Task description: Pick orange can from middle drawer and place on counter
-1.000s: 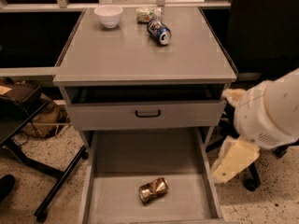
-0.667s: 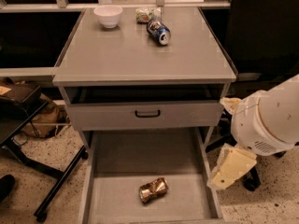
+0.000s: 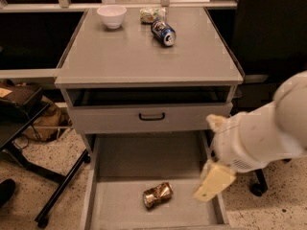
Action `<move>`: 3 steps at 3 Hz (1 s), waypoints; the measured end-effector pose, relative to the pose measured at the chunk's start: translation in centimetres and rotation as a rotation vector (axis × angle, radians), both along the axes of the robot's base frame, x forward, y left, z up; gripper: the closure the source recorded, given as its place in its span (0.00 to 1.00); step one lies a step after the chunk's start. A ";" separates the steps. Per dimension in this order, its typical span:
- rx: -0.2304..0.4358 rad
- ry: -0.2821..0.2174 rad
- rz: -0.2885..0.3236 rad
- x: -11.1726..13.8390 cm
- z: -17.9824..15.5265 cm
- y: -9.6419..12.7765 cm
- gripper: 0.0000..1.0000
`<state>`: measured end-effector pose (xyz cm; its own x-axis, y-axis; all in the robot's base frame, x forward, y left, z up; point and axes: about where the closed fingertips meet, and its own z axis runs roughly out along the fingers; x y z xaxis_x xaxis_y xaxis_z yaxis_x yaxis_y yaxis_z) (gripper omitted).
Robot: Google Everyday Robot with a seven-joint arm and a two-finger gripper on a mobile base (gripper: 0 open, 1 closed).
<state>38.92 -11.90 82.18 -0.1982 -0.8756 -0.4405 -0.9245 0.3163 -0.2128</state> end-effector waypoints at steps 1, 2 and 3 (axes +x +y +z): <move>0.106 0.063 0.076 -0.6 -7.3 6.4 0.00; 0.175 0.130 0.113 -0.9 -11.4 9.6 0.00; 0.175 0.130 0.113 -0.9 -11.4 9.6 0.00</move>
Offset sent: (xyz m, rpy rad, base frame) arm -0.0176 0.1308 -0.1561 0.2494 0.2270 0.1679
